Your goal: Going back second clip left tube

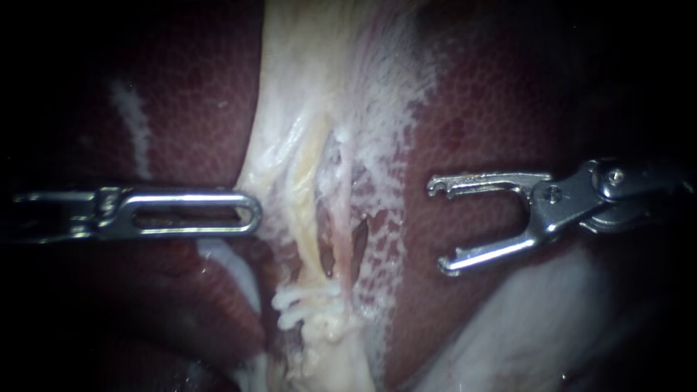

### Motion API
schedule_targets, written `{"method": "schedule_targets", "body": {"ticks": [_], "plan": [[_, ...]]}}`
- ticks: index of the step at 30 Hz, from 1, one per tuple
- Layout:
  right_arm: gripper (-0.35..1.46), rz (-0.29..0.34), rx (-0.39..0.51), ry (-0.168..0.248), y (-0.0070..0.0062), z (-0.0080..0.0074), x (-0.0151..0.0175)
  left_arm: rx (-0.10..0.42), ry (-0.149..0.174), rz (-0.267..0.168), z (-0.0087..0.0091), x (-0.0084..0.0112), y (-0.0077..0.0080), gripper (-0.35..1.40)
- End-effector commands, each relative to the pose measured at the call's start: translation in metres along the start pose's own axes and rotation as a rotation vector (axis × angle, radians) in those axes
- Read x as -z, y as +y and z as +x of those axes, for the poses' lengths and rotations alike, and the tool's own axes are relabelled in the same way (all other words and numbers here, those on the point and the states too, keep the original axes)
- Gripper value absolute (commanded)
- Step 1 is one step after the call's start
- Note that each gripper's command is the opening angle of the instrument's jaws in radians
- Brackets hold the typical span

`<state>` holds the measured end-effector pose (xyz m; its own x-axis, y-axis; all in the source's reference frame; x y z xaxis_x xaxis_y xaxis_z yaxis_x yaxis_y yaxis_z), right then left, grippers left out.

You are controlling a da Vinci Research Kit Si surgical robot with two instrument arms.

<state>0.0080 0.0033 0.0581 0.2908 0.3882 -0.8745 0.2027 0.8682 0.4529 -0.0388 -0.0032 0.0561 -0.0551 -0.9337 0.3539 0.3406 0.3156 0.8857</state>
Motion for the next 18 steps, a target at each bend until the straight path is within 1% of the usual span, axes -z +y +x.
{"method": "schedule_targets", "body": {"ticks": [1,5,8,18], "plan": [[0.60,0.000,0.000,0.000,0.0000,0.0000,0.0000,-0.002,0.000,-0.006,0.0002,-0.0003,0.0002,-0.35],[0.60,0.000,0.000,0.000,-0.0001,0.0000,0.0001,-0.014,0.009,-0.007,0.0011,-0.0016,0.0009,-0.35],[0.60,0.000,0.000,0.000,0.0000,0.0000,0.0001,-0.011,0.016,-0.006,0.0016,-0.0024,0.0011,-0.35],[0.60,0.000,0.000,0.000,-0.0001,0.0000,0.0001,-0.011,0.020,-0.001,0.0017,-0.0030,0.0009,-0.35]]}}
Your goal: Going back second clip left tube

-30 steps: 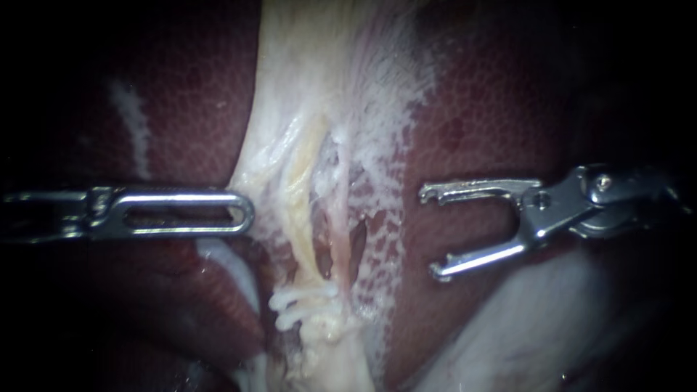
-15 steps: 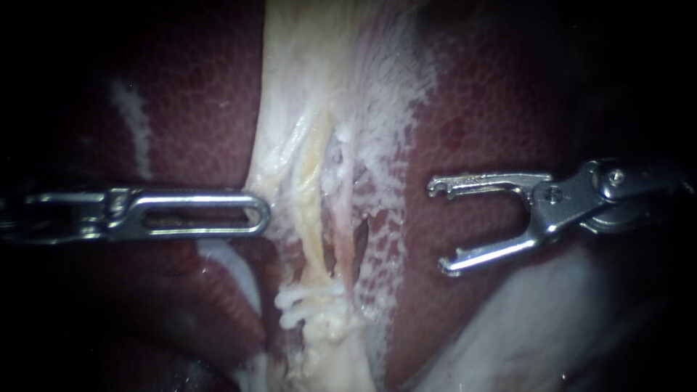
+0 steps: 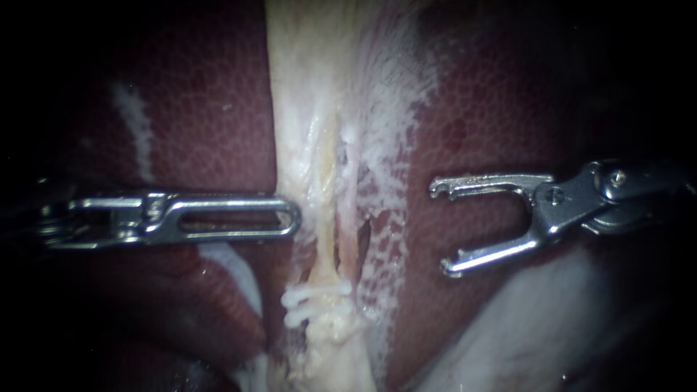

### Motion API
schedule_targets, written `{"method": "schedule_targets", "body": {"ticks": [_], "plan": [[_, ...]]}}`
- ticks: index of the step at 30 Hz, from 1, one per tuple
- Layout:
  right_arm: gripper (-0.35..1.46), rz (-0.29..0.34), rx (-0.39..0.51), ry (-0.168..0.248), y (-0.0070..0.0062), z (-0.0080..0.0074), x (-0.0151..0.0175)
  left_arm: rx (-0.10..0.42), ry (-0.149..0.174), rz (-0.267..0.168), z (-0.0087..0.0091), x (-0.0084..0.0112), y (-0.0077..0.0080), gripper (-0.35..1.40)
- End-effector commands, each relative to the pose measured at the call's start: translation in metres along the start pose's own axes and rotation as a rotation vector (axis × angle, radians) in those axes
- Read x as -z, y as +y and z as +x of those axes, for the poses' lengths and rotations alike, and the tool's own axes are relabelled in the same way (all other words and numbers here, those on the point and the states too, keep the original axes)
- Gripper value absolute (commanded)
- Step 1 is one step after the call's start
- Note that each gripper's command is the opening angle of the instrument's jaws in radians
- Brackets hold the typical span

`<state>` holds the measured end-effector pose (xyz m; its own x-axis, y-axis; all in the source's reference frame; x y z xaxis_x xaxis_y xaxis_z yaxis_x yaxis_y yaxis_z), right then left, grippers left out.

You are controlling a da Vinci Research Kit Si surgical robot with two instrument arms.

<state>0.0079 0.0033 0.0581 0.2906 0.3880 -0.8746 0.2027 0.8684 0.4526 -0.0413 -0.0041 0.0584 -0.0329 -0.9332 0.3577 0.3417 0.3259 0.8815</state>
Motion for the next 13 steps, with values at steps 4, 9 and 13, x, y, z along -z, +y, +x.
{"method": "schedule_targets", "body": {"ticks": [4,9,13], "plan": [[0.60,0.000,0.000,0.000,-0.0001,0.0000,0.0000,0.000,0.000,0.000,0.0000,0.0000,0.0000,-0.35],[0.60,0.000,0.000,0.000,-0.0001,0.0000,0.0000,-0.001,0.002,0.002,0.0001,0.0000,0.0000,-0.35],[0.60,0.000,0.000,0.000,-0.0001,0.0001,0.0000,-0.001,0.001,0.002,0.0001,-0.0001,-0.0001,-0.35]]}}
